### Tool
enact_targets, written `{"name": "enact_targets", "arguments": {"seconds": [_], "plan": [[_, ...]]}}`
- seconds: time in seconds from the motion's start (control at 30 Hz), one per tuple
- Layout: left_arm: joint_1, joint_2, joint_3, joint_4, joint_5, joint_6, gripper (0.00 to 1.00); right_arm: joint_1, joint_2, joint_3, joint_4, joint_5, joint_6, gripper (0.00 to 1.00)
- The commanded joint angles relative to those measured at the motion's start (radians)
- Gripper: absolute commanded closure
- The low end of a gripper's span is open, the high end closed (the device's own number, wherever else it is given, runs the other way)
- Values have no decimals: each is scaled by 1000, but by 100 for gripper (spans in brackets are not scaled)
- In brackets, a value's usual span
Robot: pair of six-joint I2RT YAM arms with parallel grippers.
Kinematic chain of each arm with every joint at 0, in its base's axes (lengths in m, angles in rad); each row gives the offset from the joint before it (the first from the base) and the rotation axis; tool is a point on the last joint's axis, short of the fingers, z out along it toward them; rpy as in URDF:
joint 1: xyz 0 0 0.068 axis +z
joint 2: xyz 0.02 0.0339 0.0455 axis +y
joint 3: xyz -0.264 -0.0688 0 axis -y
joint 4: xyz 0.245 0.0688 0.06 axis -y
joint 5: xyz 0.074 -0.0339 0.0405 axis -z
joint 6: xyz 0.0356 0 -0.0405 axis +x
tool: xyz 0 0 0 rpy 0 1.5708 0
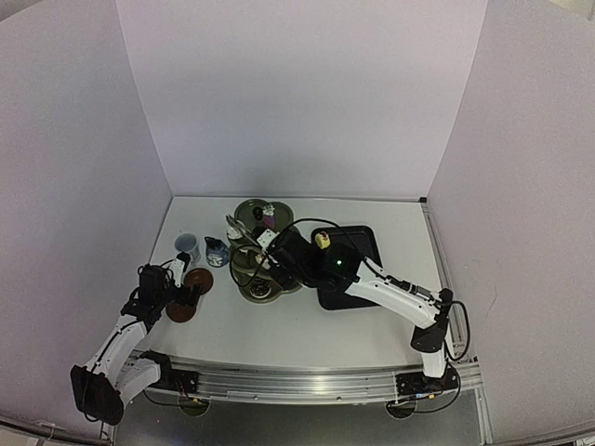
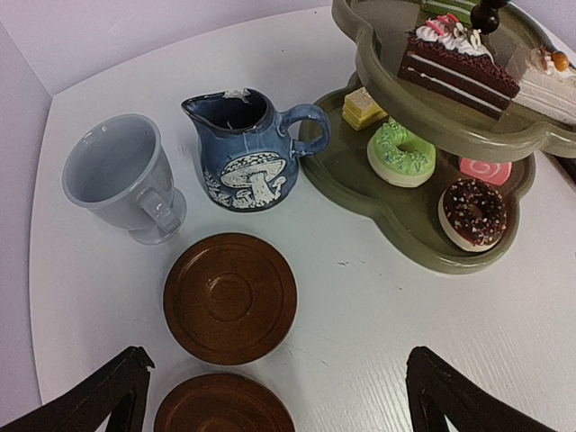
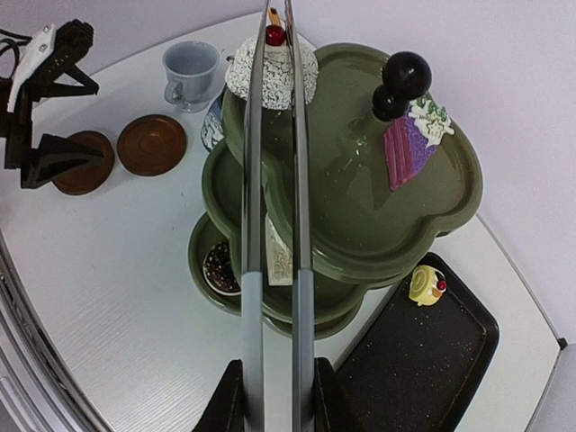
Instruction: Serve the afternoon tea
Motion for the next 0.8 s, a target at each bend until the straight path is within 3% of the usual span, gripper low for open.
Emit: {"name": "enact_targets", "arguments": {"seconds": [0.0,0.43,0.77], "plan": [[5,-1,30,19,22,-1,0,3,-20,-5,37,74,-3,100],[5,-4,30,20,27,-2,0,-10,-4,-46,34,94,19,100],[5,-7,30,21,42,-5,0,-13,-7,-48,34,92,58,85]]}}
